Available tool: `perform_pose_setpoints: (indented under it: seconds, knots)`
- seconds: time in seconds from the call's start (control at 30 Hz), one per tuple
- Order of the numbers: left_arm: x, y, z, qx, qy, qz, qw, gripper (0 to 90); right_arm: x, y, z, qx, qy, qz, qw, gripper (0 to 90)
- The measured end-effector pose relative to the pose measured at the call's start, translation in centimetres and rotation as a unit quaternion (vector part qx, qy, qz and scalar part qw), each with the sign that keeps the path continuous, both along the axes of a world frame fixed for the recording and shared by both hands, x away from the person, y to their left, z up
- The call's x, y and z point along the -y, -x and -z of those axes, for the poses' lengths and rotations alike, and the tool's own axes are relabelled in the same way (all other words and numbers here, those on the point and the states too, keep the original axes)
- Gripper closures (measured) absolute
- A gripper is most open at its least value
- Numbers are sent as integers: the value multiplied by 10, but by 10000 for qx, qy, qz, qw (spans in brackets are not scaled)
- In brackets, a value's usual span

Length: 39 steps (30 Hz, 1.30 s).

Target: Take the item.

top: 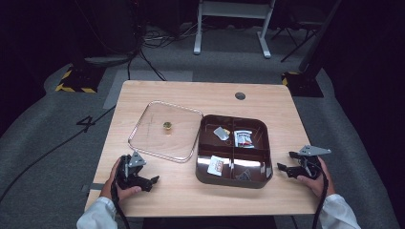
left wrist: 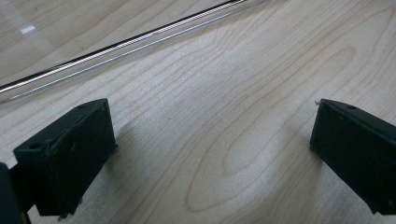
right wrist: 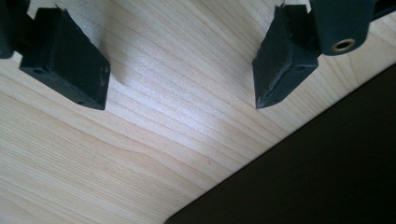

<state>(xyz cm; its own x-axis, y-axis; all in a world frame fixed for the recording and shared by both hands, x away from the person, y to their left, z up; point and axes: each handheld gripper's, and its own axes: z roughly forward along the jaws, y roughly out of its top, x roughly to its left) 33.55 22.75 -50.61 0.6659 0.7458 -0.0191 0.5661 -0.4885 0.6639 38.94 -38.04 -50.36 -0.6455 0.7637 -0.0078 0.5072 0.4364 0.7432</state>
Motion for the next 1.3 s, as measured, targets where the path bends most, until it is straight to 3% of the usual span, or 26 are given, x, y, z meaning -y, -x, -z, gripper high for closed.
perform_pose_setpoints:
  seconds: [0.23,0.4,0.67,1.3]
  knots:
    - [0,0,0,3,-3,3,10000,1,2,-2,-1,-85,-66,37,9999,190]
    - [0,0,0,1,2,-9,10000,1,-1,-4,-5,-56,38,-25,10000,191]
    - [0,0,0,-8,12,-19,10000,1,-10,-10,-30,213,23,-185,9996,216]
    - [0,0,0,-7,0,-11,10000,1,-29,-30,-73,461,-7,-404,9981,233]
